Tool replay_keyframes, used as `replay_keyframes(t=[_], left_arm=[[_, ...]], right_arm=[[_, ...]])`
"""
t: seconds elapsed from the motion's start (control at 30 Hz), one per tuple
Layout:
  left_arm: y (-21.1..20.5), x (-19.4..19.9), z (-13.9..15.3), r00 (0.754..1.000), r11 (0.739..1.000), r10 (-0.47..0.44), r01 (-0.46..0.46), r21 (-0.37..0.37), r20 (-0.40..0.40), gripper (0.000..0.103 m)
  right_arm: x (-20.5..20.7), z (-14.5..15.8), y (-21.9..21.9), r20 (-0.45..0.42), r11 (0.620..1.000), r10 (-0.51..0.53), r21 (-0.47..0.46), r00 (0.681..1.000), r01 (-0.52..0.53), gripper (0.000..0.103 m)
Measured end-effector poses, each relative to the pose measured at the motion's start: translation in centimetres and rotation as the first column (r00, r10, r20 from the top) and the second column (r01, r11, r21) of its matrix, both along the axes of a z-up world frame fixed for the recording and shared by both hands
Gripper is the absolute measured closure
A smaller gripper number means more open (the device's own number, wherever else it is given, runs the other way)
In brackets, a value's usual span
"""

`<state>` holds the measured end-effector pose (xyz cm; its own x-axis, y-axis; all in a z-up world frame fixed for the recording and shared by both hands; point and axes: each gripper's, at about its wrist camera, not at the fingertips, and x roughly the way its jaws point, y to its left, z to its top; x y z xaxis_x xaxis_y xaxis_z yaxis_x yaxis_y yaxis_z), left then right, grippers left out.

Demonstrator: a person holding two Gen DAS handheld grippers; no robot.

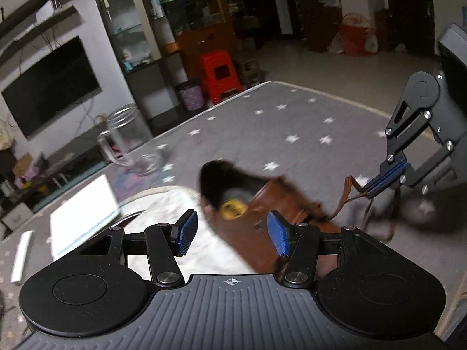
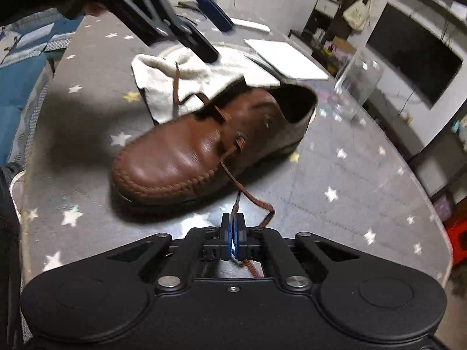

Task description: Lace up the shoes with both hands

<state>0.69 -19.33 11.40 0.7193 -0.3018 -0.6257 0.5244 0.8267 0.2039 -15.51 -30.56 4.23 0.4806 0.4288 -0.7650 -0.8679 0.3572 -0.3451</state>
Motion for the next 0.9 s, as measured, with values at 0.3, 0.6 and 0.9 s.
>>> replay_keyframes(t=[0.3, 0.6, 0.9], left_arm=[[-0.9, 3.1, -0.5, 0.99, 0.995, 0.073, -0.08, -0.058, -0.117, 0.051], [2.4, 3.6, -0.9, 0.982, 0.981, 0.042, -0.075, -0.178, -0.183, 0.076], [5.2, 3.6, -1.6, 0.981, 0.949, -0.015, -0.047, -0.312, -0.193, 0.078]], right_arm=[[-3.2, 2.3, 0.1, 0.14, 0.997, 0.063, -0.051, 0.988, -0.056, 0.102], [-3.5, 2.8, 1.9, 0.221, 0.989, 0.146, -0.033, 0.964, -0.142, 0.102], [-1.9, 0.9, 5.9, 0.322, 0.966, 0.258, -0.115, 0.911, -0.233, 0.101]])
